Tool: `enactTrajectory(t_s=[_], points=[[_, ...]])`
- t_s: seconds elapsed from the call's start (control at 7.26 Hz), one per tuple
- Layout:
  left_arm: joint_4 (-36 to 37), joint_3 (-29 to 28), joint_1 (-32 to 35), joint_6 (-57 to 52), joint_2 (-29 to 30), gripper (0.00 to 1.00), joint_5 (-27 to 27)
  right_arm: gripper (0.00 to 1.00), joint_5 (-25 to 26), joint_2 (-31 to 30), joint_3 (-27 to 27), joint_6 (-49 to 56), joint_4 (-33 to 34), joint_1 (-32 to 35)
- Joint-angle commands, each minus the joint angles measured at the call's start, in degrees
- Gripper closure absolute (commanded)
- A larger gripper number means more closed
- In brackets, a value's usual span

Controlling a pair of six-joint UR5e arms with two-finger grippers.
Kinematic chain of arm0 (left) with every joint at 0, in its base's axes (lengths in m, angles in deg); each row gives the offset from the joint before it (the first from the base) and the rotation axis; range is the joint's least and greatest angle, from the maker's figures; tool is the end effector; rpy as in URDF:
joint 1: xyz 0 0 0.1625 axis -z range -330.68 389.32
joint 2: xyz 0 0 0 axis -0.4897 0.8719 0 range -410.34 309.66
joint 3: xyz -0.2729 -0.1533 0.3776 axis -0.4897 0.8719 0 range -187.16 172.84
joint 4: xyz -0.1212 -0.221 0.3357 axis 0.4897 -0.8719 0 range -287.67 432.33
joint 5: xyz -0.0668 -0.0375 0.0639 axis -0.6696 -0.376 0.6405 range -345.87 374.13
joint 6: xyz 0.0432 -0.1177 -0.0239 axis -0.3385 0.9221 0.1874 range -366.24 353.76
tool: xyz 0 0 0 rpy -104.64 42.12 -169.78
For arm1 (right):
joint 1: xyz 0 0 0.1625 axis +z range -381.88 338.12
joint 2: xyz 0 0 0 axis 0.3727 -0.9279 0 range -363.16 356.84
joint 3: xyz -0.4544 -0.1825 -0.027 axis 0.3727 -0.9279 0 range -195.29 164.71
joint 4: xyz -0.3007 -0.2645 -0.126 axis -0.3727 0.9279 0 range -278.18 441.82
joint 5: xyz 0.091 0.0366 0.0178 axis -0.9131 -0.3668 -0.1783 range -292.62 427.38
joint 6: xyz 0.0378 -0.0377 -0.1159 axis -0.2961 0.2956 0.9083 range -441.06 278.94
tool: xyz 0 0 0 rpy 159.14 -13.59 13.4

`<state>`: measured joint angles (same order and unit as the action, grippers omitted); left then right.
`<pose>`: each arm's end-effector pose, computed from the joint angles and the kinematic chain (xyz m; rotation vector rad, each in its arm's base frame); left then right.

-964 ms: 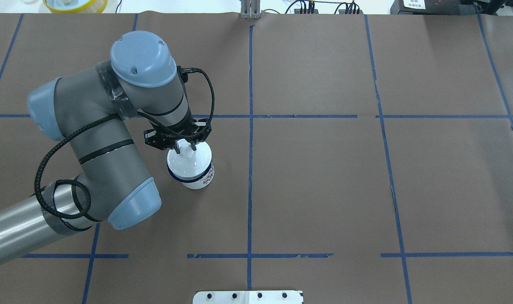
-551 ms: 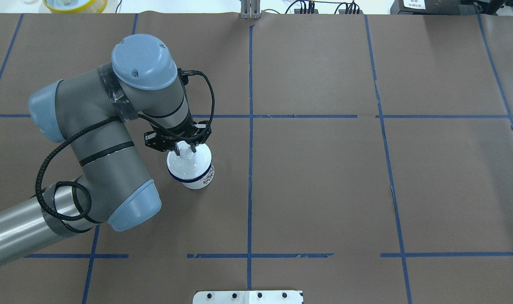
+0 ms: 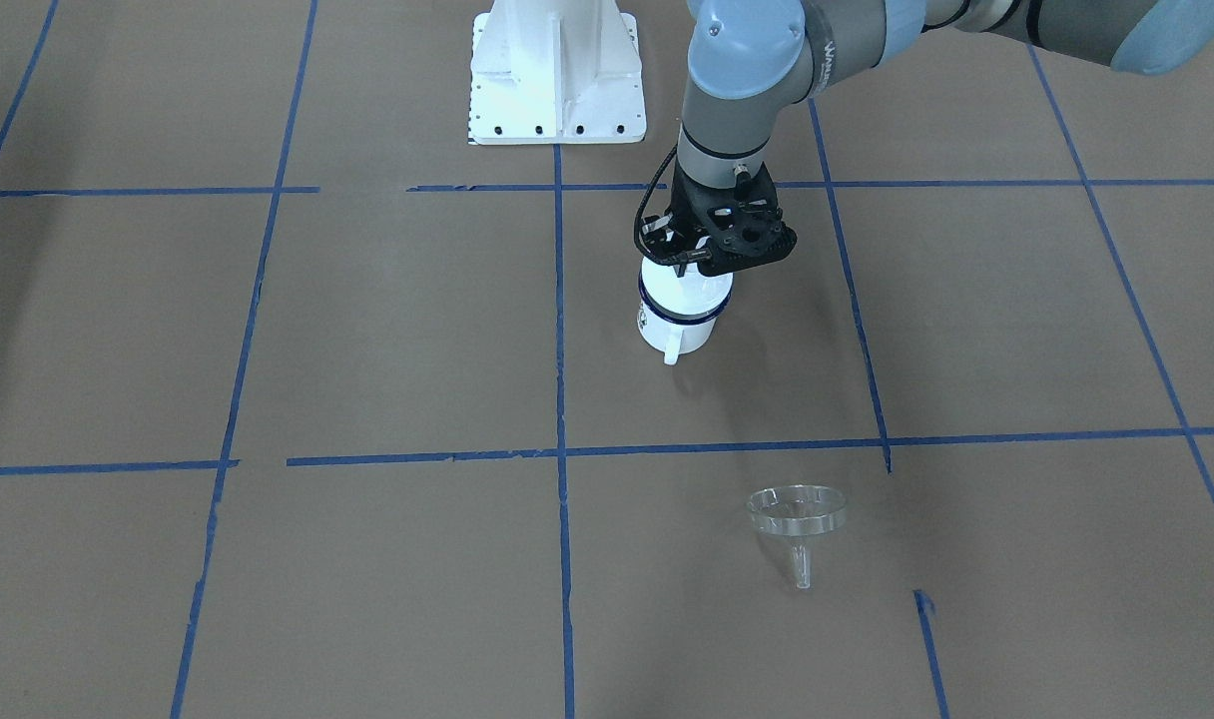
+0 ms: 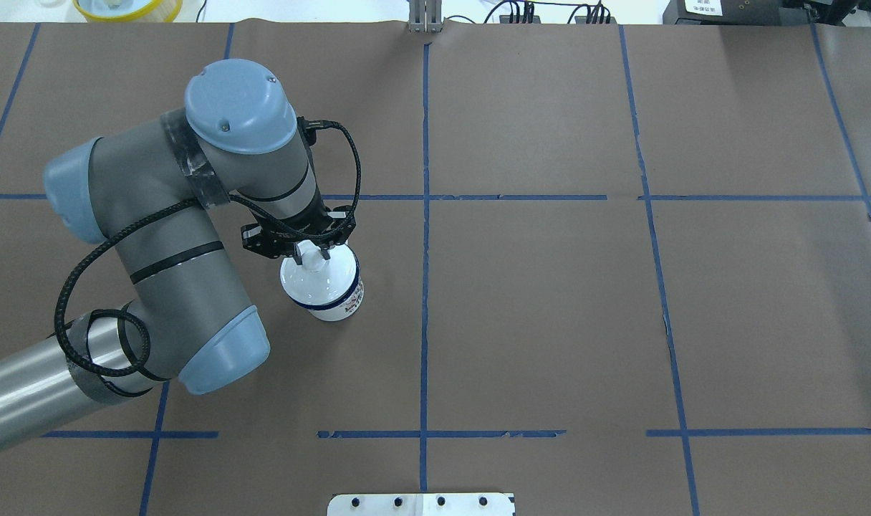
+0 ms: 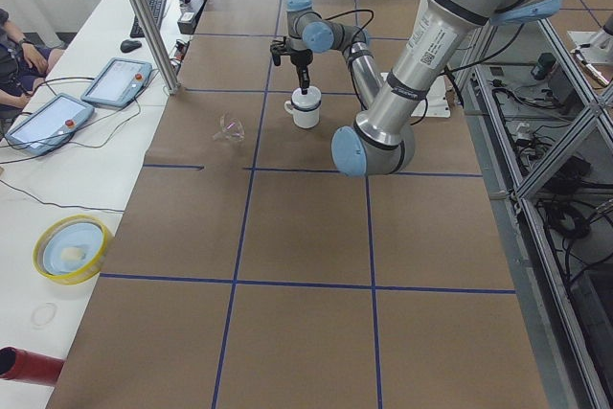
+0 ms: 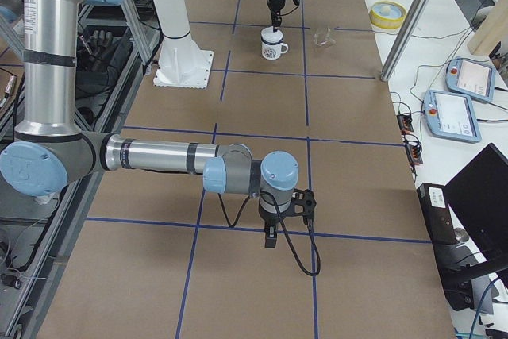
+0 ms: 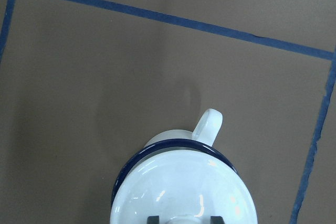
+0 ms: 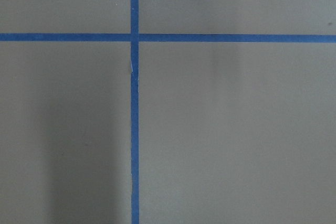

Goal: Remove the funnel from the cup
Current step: 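Lower the white lid onto the mug opening with the left gripper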

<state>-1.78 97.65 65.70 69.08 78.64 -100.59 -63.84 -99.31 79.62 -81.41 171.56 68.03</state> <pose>0.5110 -0.4758 0.2528 -0.0945 0.7675 -0.2170 0.0485 -0.4435 0.7563 -0.0190 -0.7193 0.0105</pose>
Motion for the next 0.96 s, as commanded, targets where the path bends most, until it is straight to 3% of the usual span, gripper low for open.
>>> enactTrajectory(t_s=[0.0,0.83], points=[[0.02,0.13,0.00,0.00,-0.13,1.00,0.02,0.00,0.00,0.00,0.01,0.00,0.00,0.00],[-0.94,-0.40,-0.08,0.00,0.05,1.00,-0.15,0.00,0.00,0.00,0.02,0.00,0.00,0.00]])
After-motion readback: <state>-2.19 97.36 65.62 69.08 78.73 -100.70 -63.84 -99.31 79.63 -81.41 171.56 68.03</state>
